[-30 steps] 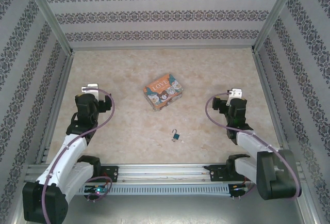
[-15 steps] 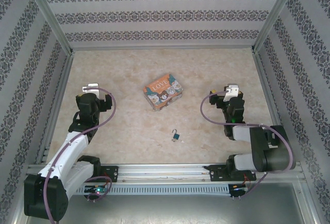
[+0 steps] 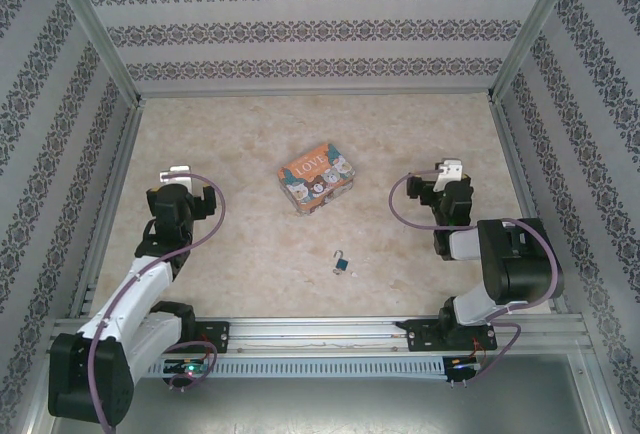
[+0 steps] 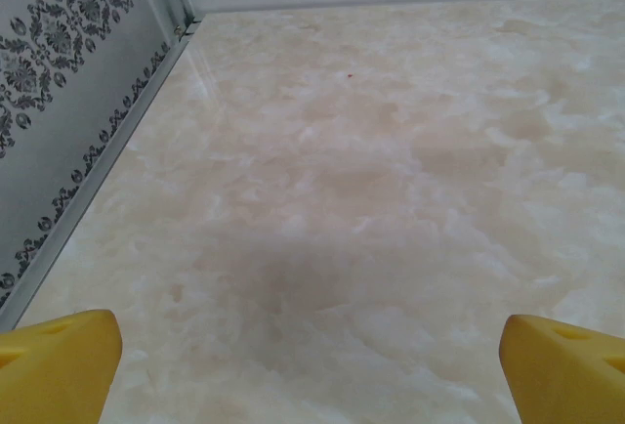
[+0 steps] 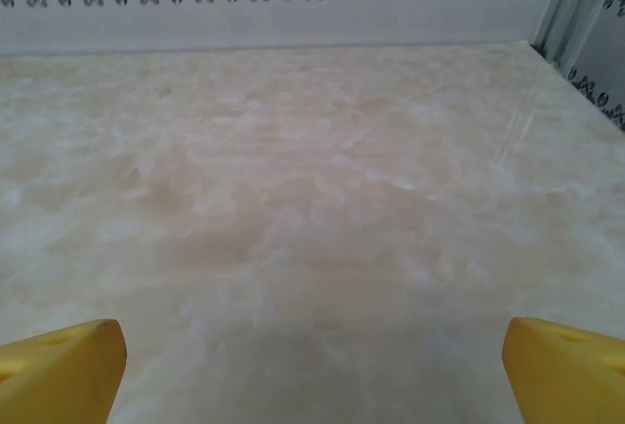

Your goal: Unlock the padlock with the key

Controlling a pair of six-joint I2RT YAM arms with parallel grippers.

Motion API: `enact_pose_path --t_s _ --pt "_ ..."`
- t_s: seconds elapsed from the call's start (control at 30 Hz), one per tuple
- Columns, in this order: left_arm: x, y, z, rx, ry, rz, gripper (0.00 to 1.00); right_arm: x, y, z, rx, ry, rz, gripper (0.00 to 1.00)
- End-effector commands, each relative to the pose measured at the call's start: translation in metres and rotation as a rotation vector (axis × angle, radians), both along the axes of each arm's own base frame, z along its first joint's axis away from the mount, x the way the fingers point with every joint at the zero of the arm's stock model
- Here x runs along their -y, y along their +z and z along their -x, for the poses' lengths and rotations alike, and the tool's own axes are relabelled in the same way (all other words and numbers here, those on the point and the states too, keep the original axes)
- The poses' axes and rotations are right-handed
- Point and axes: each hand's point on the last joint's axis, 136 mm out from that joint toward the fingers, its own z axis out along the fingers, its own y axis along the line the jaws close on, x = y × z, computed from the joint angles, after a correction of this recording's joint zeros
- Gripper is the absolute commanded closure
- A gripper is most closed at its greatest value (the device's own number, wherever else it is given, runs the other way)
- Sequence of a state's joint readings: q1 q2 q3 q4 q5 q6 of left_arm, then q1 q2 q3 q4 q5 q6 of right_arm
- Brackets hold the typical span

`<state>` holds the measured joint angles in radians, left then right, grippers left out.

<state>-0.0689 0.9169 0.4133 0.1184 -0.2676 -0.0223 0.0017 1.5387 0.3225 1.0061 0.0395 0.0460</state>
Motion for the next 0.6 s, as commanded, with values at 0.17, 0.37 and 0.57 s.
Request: enact_pose_path --t_s 0.17,0.37,0.57 --pt "-0.01 -0.019 -0.014 0.039 0.024 0.007 0.01 0.003 0.001 -0.002 -0.007 -0.019 -0.013 0.02" --pt "-0.007 -0.027 -0.031 0.078 -0.019 0.019 0.01 0.003 0.001 -0.002 -0.007 -0.017 -0.011 0.02" --pt "-0.001 -0.032 -0.051 0.129 -0.069 0.017 0.01 0.003 0.001 -0.002 -0.007 -0.02 -0.011 0.01"
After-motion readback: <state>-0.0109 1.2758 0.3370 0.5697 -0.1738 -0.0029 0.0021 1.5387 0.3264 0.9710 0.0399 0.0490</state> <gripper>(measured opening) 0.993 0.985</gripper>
